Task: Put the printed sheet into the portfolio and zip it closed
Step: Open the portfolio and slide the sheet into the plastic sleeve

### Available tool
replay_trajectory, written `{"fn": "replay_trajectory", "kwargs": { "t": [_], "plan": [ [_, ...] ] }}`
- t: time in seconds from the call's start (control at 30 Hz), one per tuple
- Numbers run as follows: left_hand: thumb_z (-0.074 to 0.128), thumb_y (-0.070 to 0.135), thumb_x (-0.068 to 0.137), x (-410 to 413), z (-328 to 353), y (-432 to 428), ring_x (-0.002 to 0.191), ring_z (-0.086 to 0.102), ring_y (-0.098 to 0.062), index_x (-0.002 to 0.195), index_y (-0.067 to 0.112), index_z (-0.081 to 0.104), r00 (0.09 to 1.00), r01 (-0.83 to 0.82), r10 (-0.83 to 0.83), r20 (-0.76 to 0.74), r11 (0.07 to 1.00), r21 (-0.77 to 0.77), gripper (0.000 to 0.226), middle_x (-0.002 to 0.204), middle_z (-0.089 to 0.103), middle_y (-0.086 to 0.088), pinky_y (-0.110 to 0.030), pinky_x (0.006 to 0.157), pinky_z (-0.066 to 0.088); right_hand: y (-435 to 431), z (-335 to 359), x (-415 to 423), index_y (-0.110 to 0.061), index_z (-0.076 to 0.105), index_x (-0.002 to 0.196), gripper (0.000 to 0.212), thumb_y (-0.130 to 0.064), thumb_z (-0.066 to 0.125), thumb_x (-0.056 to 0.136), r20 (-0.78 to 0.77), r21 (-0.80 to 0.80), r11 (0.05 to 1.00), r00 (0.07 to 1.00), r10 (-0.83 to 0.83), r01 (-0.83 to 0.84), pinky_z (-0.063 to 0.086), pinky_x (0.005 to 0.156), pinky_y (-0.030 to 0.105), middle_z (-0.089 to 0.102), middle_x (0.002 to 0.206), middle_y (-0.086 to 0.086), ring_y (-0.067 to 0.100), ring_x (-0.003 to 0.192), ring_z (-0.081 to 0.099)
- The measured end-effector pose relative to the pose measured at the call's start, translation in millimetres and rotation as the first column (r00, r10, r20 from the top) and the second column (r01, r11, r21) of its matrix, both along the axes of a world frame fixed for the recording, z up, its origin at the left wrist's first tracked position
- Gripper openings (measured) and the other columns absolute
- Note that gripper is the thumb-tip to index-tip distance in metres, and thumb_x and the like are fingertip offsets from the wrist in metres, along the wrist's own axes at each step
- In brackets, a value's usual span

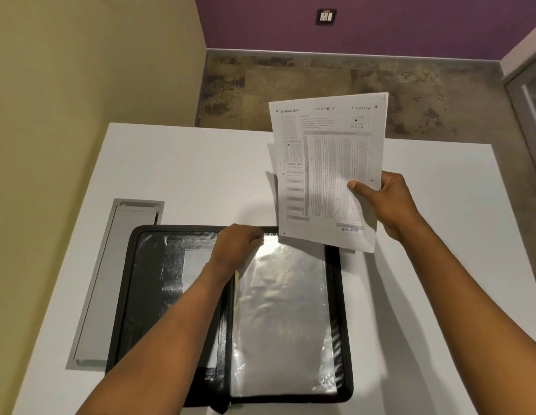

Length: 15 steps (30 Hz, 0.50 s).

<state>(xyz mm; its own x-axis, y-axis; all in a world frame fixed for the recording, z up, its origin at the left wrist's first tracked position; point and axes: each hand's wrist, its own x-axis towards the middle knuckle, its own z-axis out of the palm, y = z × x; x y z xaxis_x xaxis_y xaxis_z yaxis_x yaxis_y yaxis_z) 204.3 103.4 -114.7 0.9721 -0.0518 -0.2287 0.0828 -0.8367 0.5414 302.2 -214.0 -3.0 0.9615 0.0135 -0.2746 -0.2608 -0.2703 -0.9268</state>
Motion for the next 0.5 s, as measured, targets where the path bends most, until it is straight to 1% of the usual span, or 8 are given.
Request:
{"fn": "replay_trajectory", "kwargs": {
  "t": [0.03,0.1,0.17,0.2,0.3,0.37,0.43,0.5],
  "plan": [
    [0.072,0.032,0.093,-3,-1,0,0.087,0.072,-0.010,0.094,0.028,0.081,0.999,0.007,-0.007,0.039,1.000,0.013,0.010,0.097,0.078,0.013,-0.028,0.069,0.046,2,1,2,-0.013,0.069,0.130,0.041,-0.020,0.077,0.091,0.010,-0.002,1.000,1.000,0.003,-0.003,0.059,0.091,0.027,0.076,0.117,-0.006,0.011,0.104,0.074],
    [0.073,0.029,0.093,-11,-4,0,0.086,0.070,-0.008,0.095,0.026,0.083,0.993,0.011,-0.012,0.119,1.000,0.010,0.010,0.103,0.074,0.015,-0.025,0.068,0.046,7,4,5,-0.013,0.070,0.129,0.039,-0.020,0.077,0.091,0.022,-0.012,1.000,1.000,0.015,-0.015,0.060,0.086,0.022,0.076,0.111,-0.012,0.008,0.101,0.075],
    [0.075,0.026,0.092,-17,-5,0,0.081,0.069,-0.009,0.092,0.025,0.083,0.987,0.012,-0.015,0.162,1.000,0.019,0.008,0.101,0.071,0.014,-0.027,0.064,0.050,12,7,7,-0.013,0.070,0.129,0.039,-0.019,0.076,0.091,0.030,-0.024,0.999,0.999,0.030,-0.029,0.059,0.079,0.014,0.074,0.105,-0.020,0.001,0.096,0.074],
    [0.076,0.025,0.091,-19,-6,-1,0.079,0.068,-0.010,0.091,0.024,0.082,0.985,0.009,-0.014,0.170,1.000,0.028,0.006,0.100,0.070,0.014,-0.026,0.062,0.049,15,8,7,-0.013,0.070,0.129,0.038,-0.019,0.076,0.091,0.033,-0.029,0.999,0.999,0.035,-0.034,0.058,0.078,0.012,0.074,0.104,-0.022,-0.002,0.094,0.074],
    [0.073,0.024,0.091,-23,-9,-3,0.075,0.064,-0.009,0.089,0.022,0.077,0.990,-0.022,0.021,0.139,1.000,0.006,0.005,0.103,0.065,0.014,-0.025,0.061,0.040,21,11,7,-0.016,0.069,0.129,0.038,-0.020,0.075,0.092,0.041,-0.042,0.998,0.998,0.057,-0.055,0.057,0.075,0.010,0.072,0.104,-0.025,-0.006,0.092,0.073],
    [0.070,0.024,0.093,-24,-10,-4,0.077,0.062,-0.008,0.091,0.023,0.074,0.995,-0.012,0.015,0.102,1.000,-0.024,0.005,0.106,0.063,0.015,-0.026,0.062,0.039,25,13,8,-0.018,0.069,0.129,0.038,-0.022,0.075,0.092,0.044,-0.045,0.996,0.996,0.074,-0.072,0.057,0.075,0.010,0.073,0.102,-0.026,-0.005,0.092,0.073],
    [0.067,0.027,0.095,-26,-9,-7,0.082,0.065,-0.008,0.097,0.027,0.074,0.997,0.001,0.003,0.075,0.998,-0.060,0.007,0.107,0.067,0.015,-0.028,0.066,0.044,30,16,10,-0.018,0.070,0.128,0.037,-0.021,0.076,0.092,0.048,-0.041,0.994,0.994,0.100,-0.098,0.057,0.074,0.010,0.074,0.100,-0.027,-0.004,0.093,0.073],
    [0.065,0.032,0.096,-29,-8,-10,0.087,0.067,-0.010,0.102,0.031,0.073,0.999,-0.003,0.007,0.046,0.996,-0.088,0.010,0.105,0.070,0.013,-0.031,0.073,0.050,37,20,15,-0.018,0.070,0.128,0.036,-0.021,0.075,0.092,0.047,-0.051,0.988,0.988,0.146,-0.143,0.058,0.076,0.012,0.075,0.101,-0.025,-0.002,0.096,0.074]
  ]
}}
